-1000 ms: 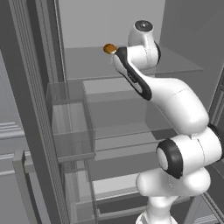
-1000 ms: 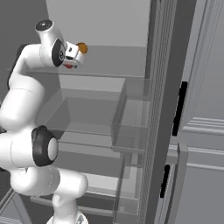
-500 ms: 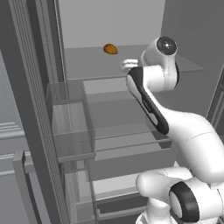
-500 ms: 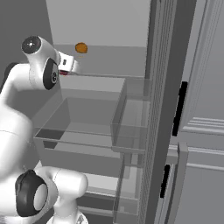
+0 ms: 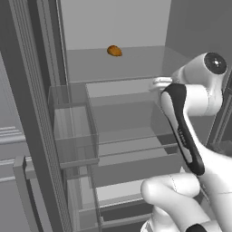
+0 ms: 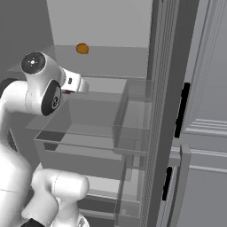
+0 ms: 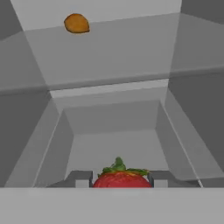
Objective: Take the strawberry from the fridge and place it on top of the pancake, located on the dining counter.
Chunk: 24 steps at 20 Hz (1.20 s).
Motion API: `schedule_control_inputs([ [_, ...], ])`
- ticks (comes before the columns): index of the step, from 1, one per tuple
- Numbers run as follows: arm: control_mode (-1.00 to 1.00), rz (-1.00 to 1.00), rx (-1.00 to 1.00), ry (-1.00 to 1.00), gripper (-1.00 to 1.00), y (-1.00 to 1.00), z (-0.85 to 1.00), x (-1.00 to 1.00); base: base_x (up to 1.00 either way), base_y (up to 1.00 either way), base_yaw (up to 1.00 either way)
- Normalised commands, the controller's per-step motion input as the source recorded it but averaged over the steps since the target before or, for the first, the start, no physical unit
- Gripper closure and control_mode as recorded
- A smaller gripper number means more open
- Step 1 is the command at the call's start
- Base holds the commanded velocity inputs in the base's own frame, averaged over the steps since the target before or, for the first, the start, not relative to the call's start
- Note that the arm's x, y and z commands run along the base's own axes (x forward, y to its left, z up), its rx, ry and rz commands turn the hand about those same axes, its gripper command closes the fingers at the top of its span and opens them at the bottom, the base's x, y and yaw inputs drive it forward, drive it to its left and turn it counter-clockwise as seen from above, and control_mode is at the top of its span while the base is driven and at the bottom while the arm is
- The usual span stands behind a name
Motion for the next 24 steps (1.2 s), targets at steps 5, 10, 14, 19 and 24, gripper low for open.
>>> schedule_control_inputs([
  [5, -1.0, 0.0, -0.07, 0.29, 1.0, 0.0, -0.27, -1.0, 0.0, 0.0, 0.0],
  [10, -1.0, 0.0, -0.05, 0.2, 1.0, 0.0, -0.93, -0.88, 0.0, 0.0, 0.0],
  [14, -1.0, 0.0, 0.0, 0.02, 1.0, 0.0, -0.95, -0.65, 0.0, 0.0, 0.0],
  [19, -1.0, -0.03, 0.0, 0.0, 1.0, 0.0, -0.83, -0.11, 0.0, 0.0, 0.0],
  [24, -1.0, -0.02, 0.0, -0.02, 1.0, 0.0, -0.24, 0.0, 0.0, 0.0, 0.0],
])
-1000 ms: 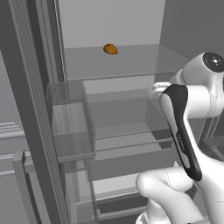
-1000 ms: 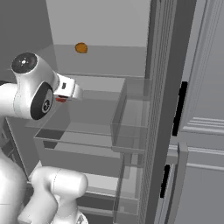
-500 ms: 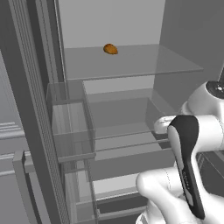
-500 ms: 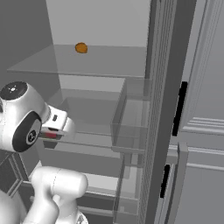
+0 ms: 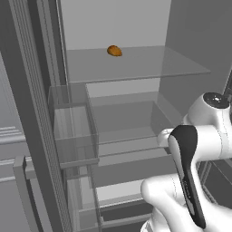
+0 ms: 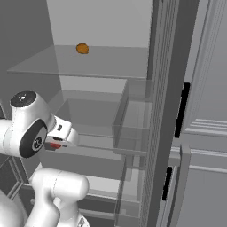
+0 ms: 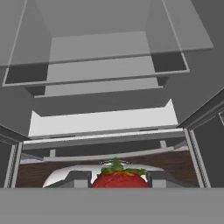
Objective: Take the strawberry from the fridge and place it on top of the pancake, located on the dining counter.
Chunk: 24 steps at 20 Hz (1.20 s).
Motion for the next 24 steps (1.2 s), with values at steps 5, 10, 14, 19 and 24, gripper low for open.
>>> schedule_control_inputs([
  [5, -1.0, 0.0, 0.0, 0.0, 1.0, 0.0, 0.0, 0.0, 0.0, 0.0, 0.0],
  [10, 1.0, 0.0, 0.0, -0.06, 1.0, 0.0, -0.02, -0.31, -0.38, 0.03, -0.03],
  [14, 1.0, 0.0, 0.0, 0.0, 1.0, 0.0, 0.0, 0.0, -1.0, 0.17, -0.26],
  [19, 1.0, 0.0, 0.0, 0.0, 1.0, 0.0, 0.0, 0.0, -1.0, 0.25, -0.31],
  [24, 1.0, 0.0, 0.0, 0.0, 1.0, 0.0, 0.0, 0.0, -0.89, 0.43, -0.53],
])
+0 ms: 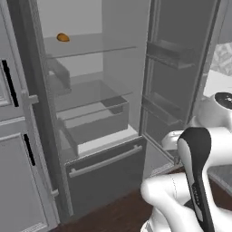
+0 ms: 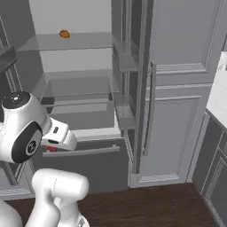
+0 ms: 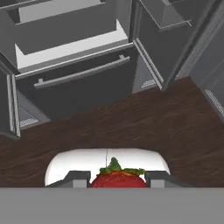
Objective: Take the strawberry from the fridge and place it on top of the pancake, located on the dining counter.
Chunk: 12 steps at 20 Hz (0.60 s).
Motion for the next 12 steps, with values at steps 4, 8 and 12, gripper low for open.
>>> schedule_control_inputs([
  [4, 1.0, 0.0, 0.0, 0.0, 1.0, 0.0, 0.0, 0.0, -0.99, 0.29, -0.71],
  [8, 1.0, 0.0, 0.0, 0.0, 1.0, 0.0, 0.0, 0.0, -0.7, 0.01, -0.78],
  [12, 1.0, 0.0, 0.0, 0.0, 1.0, 0.0, 0.0, 0.0, -0.16, -0.31, -0.81],
])
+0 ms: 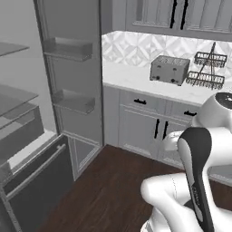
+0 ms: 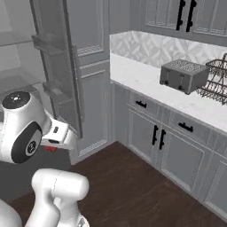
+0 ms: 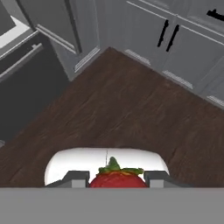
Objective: Take the strawberry from the fridge and place it on top of the pancake, located on the dining counter.
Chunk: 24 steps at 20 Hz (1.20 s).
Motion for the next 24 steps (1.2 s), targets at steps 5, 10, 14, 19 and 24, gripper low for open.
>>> schedule_control_inputs([
  [5, 1.0, 0.0, 0.0, 0.0, 1.0, 0.0, 0.0, 0.0, 0.0, -0.49, -0.8],
  [10, 1.0, 0.0, 0.0, 0.0, 1.0, 0.0, 0.0, 0.0, 0.0, -0.58, -0.81],
  [14, 1.0, 0.0, 0.0, 0.0, 1.0, 0.0, 0.0, 0.0, 0.0, -0.71, -0.78],
  [19, 1.0, 0.0, 0.0, 0.0, 1.0, 0.0, 0.0, 0.0, 0.0, -0.84, -0.79],
  [24, 1.0, 0.0, 0.0, 0.0, 1.0, 0.0, 0.0, 0.0, 0.0, -0.88, -0.79],
])
